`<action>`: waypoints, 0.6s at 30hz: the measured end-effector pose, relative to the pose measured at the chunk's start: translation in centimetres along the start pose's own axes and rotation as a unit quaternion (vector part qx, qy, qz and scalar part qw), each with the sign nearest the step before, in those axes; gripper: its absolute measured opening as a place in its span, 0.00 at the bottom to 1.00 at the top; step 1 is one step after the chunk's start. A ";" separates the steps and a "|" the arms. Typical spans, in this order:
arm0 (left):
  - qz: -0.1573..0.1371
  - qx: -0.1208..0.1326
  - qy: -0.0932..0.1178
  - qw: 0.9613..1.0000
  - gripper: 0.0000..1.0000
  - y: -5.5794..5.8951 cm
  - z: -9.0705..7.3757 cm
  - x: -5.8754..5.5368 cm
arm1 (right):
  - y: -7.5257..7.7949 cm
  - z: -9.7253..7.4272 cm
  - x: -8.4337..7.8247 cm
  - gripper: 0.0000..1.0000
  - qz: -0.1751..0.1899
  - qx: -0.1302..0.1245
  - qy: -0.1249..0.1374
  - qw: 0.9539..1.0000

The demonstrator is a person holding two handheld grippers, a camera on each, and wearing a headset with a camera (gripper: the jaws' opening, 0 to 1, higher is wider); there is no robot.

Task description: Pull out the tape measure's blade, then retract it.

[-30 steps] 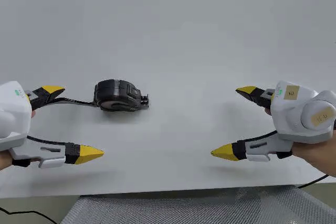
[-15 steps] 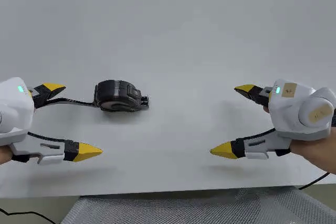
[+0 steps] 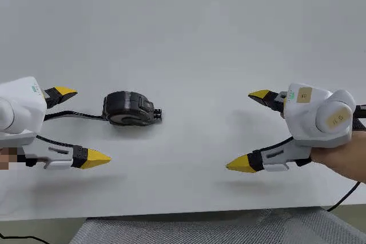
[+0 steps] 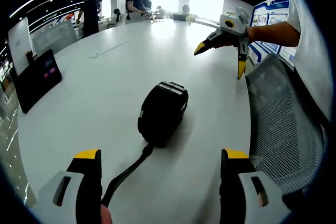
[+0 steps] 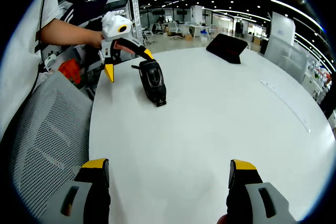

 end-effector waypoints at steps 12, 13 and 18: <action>0.024 -0.008 -0.016 1.000 0.80 -0.7 1.3 1.1 | 0.7 0.2 0.5 0.94 -0.013 0.009 -0.008 1.000; 0.026 -0.009 -0.017 0.999 0.79 -0.8 1.4 1.1 | 0.8 0.2 0.6 0.94 -0.014 0.009 -0.009 1.000; 0.034 -0.017 -0.025 0.999 0.72 -0.9 1.9 1.3 | 1.1 0.4 0.8 0.93 -0.019 0.013 -0.012 1.000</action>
Point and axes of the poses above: the centre of the closed fingertips' face, and the gripper's own axes: z roughly forward along the fingers, y roughly to its right, x roughly out of its top, the point moved 7 cm from there along -z, roughly backward along the fingers, and after that the axes turned 9 degrees about x, right-handed, at the moved point
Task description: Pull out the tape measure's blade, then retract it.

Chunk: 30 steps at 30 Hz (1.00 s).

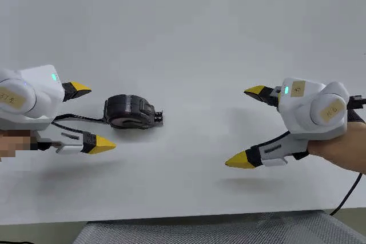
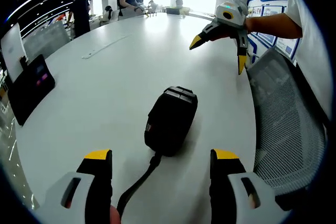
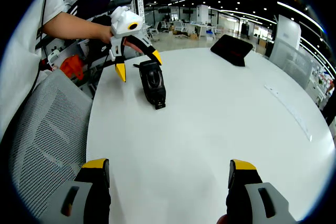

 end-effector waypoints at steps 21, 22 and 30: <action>0.046 -0.014 -0.033 0.998 0.52 -0.4 1.8 1.2 | 0.7 0.7 0.9 0.93 -0.014 0.008 -0.003 1.000; 0.048 -0.014 -0.034 0.998 0.51 -0.4 1.8 1.2 | 0.7 0.7 0.9 0.93 -0.015 0.008 -0.003 1.000; 0.062 -0.022 -0.046 0.997 0.43 -0.1 2.4 1.6 | 0.8 0.8 1.1 0.92 -0.016 0.007 -0.001 1.000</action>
Point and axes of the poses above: the centre of the closed fingertips' face, and the gripper's own axes: z roughly forward along the fingers, y roughly to its right, x roughly out of its top, the point moved 7 cm from there along -z, roughly backward along the fingers, and after that the axes turned 9 degrees about x, right-handed, at the moved point
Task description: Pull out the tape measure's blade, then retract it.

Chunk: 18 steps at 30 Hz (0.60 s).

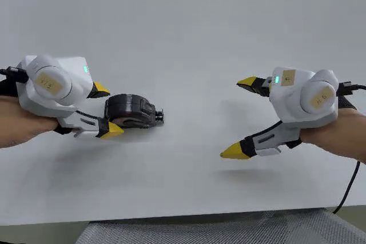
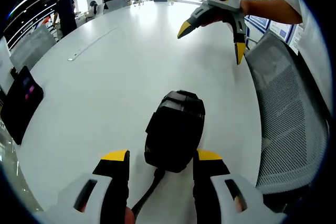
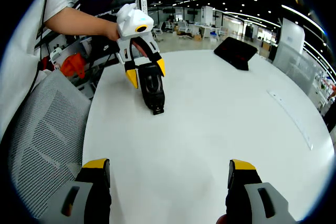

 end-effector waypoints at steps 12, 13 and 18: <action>0.026 -0.015 -0.021 0.999 0.34 0.5 0.7 -0.1 | 0.1 0.3 0.1 0.91 -0.002 0.000 0.001 1.000; 0.028 -0.016 -0.022 0.999 0.33 0.5 0.8 -0.1 | 0.1 0.3 0.1 0.91 -0.002 0.000 0.001 1.000; 0.034 -0.018 -0.025 0.999 0.31 0.6 1.0 0.1 | 0.1 0.4 0.2 0.91 -0.003 0.001 0.002 1.000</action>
Point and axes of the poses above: the centre of the closed fingertips' face, and the gripper's own axes: z roughly forward along the fingers, y roughly to its right, x roughly out of its top, the point moved 7 cm from there along -z, roughly backward along the fingers, and after that the axes turned 9 degrees about x, right-handed, at the moved point
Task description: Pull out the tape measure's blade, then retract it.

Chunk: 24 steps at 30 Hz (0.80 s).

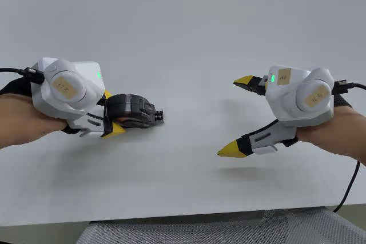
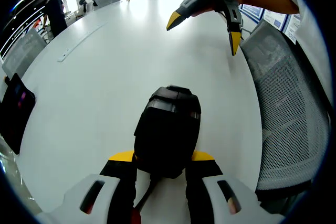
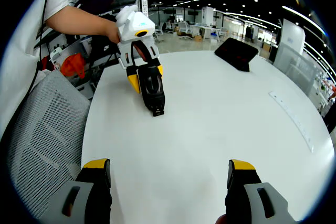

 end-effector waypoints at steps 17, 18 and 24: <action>0.016 -0.002 -0.012 1.000 0.29 0.0 0.2 0.1 | 0.1 0.6 0.1 0.85 0.003 0.007 0.006 1.000; 0.016 -0.001 -0.013 1.000 0.29 0.0 0.2 0.1 | 0.1 0.7 0.2 0.84 0.004 0.010 0.008 1.000; 0.011 0.001 -0.015 1.000 0.29 -0.1 0.2 0.1 | 0.2 1.2 0.5 0.80 0.005 0.017 0.019 1.000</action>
Point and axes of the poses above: the centre of the closed fingertips' face, and the gripper's own axes: z roughly forward along the fingers, y roughly to its right, x roughly out of its top, the point moved 7 cm from there along -z, roughly backward along the fingers, and after that the axes turned 9 degrees about x, right-handed, at the moved point
